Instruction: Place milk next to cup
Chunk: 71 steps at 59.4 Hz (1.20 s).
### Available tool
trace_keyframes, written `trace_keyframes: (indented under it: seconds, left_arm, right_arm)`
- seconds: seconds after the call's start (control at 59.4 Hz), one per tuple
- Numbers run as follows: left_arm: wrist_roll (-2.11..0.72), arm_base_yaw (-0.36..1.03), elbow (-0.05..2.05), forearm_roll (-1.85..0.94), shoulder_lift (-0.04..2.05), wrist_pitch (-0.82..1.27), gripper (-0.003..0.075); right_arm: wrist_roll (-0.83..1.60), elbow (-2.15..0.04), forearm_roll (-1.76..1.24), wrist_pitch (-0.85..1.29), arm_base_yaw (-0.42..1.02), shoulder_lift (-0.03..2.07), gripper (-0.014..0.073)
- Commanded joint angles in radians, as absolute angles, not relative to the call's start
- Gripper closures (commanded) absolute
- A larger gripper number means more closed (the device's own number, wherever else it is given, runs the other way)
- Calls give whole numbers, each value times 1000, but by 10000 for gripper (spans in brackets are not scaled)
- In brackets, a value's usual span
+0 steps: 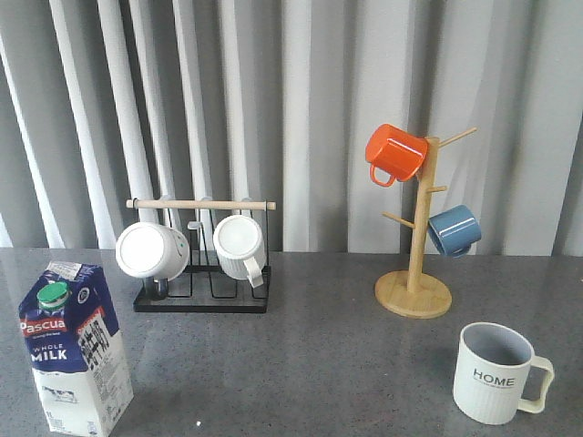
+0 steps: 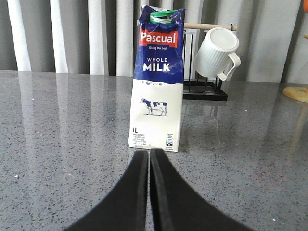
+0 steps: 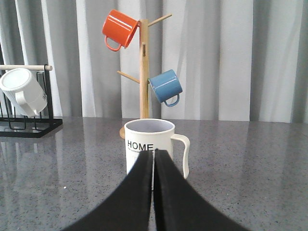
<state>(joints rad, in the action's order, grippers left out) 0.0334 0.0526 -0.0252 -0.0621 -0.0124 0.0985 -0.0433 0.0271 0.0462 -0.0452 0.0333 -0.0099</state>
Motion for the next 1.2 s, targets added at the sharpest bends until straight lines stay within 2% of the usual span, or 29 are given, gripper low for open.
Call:
trace_keyframes:
  seconds: [0.0,0.202,0.488,0.573,0.69,0.909,0.977,1.061,1.179]
  left_arm:
    - [42,51,-3,-65,-10,17,727]
    - [52,51,-3,-69,-10,-49,727]
    - [286,51,-3,-92,-10,-204,726]
    - [333,51,-1,-92,-10,-253,720]
    - [362,51,1,-92,-10,-305,698]
    - [613,52,2,-92,-10,-327,601]
    - [713,52,2,-91,-10,-335,555]
    - [814,52,2,-90,-10,-366,477]
    - [889,53,2,-80,-10,-454,386]
  right_arm:
    - [-45,34,47,-116,27,-23,599]
    - [-45,34,27,-116,27,-22,599]
    - [-102,30,-57,-95,27,-20,594]
    - [-102,7,-57,-94,27,-20,564]
    - [-90,-64,-54,-84,27,-20,460]
    - [-90,-239,-54,12,27,75,113]
    - [-92,-275,-55,23,27,111,36]
    - [-93,-294,-55,-17,27,124,-16]
    - [-135,-300,-97,-137,27,127,-2]
